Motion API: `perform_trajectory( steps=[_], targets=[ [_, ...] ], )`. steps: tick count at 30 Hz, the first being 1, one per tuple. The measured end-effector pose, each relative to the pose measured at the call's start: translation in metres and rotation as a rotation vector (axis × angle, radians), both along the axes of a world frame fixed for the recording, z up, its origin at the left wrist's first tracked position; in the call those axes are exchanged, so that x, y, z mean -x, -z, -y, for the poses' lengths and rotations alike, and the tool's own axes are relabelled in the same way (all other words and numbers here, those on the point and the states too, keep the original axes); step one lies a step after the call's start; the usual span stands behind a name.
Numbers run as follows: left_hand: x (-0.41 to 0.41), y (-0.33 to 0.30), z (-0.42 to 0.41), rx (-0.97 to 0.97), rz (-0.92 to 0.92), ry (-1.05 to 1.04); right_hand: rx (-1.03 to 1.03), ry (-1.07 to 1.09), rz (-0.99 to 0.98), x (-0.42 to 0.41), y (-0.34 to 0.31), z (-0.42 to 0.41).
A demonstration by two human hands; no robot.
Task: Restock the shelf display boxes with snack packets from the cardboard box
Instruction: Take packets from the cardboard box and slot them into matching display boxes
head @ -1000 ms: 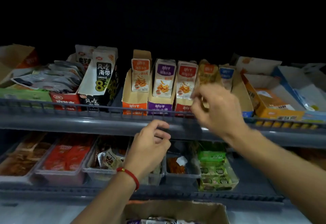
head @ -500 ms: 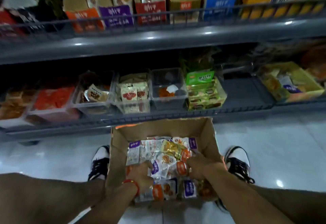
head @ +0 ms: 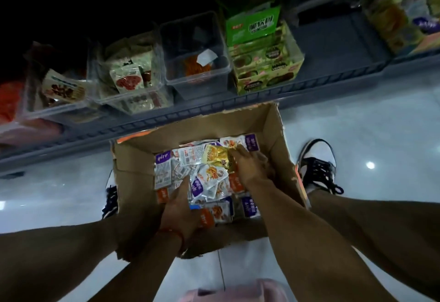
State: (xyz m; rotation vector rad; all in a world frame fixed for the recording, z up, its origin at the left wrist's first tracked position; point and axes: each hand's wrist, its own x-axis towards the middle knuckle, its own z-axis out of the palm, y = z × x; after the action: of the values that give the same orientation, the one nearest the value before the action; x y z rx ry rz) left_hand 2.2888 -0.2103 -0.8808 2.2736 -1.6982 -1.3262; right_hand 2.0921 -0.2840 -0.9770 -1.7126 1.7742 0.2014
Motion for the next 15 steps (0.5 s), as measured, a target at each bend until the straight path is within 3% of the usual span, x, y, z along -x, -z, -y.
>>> perform_trajectory(
  steps=[4,15],
  targets=[
    [0.006,0.001,0.023,-0.014,0.007,0.008,0.074,0.100,0.059,0.000,0.017,-0.002],
    [0.012,-0.022,0.027,0.104,-0.010,-0.064,-0.025,0.126,0.054,-0.010,0.015,0.007]
  ],
)
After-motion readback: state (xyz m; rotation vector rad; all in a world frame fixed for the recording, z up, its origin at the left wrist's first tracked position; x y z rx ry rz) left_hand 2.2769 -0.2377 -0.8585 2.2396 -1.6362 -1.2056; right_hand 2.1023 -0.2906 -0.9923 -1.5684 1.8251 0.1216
